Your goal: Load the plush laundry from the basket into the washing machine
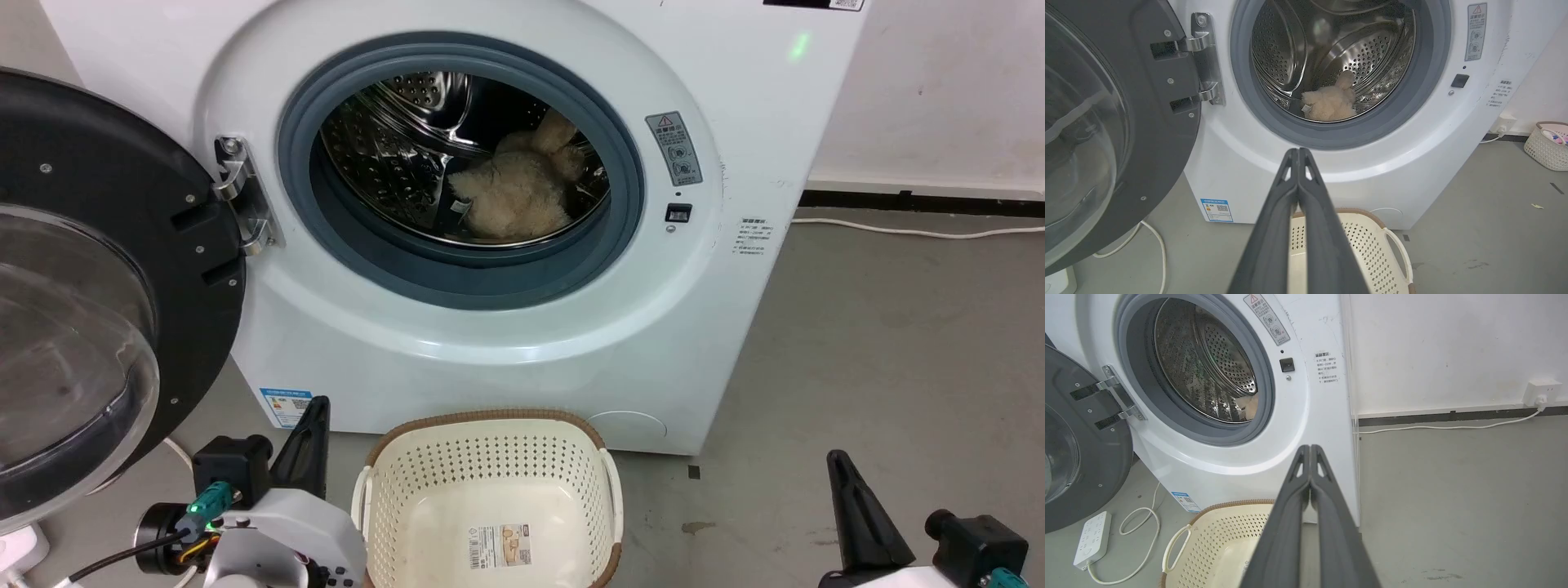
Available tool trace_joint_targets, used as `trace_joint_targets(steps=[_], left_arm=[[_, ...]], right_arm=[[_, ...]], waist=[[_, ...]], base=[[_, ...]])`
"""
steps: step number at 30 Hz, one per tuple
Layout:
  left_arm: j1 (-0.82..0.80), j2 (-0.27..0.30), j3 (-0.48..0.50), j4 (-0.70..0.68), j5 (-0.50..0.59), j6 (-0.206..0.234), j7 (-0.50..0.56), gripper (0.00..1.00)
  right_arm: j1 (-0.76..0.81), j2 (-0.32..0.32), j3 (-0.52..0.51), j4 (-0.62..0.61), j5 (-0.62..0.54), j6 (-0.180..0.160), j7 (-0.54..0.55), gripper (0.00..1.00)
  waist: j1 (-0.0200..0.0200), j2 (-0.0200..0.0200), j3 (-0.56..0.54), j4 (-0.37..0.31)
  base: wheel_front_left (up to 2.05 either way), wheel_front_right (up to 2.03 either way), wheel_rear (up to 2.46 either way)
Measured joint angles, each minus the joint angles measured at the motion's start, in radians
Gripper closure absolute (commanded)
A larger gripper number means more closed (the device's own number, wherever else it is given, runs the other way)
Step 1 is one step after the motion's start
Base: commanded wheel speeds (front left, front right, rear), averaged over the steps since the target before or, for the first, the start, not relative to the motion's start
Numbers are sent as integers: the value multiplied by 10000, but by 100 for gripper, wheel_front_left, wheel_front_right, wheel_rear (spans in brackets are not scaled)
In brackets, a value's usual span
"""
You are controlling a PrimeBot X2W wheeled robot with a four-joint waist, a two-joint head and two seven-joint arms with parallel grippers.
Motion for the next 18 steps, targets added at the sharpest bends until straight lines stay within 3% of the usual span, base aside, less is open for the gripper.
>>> trace_joint_targets(steps=[18], left_arm=[[198, -556, 621, -244, 859, -316, 176, 100]], right_arm=[[-147, 0, 13, -176, -453, 0, 349, 100]], waist=[[0, 1, 13, -8]], base=[[0, 0, 0]])
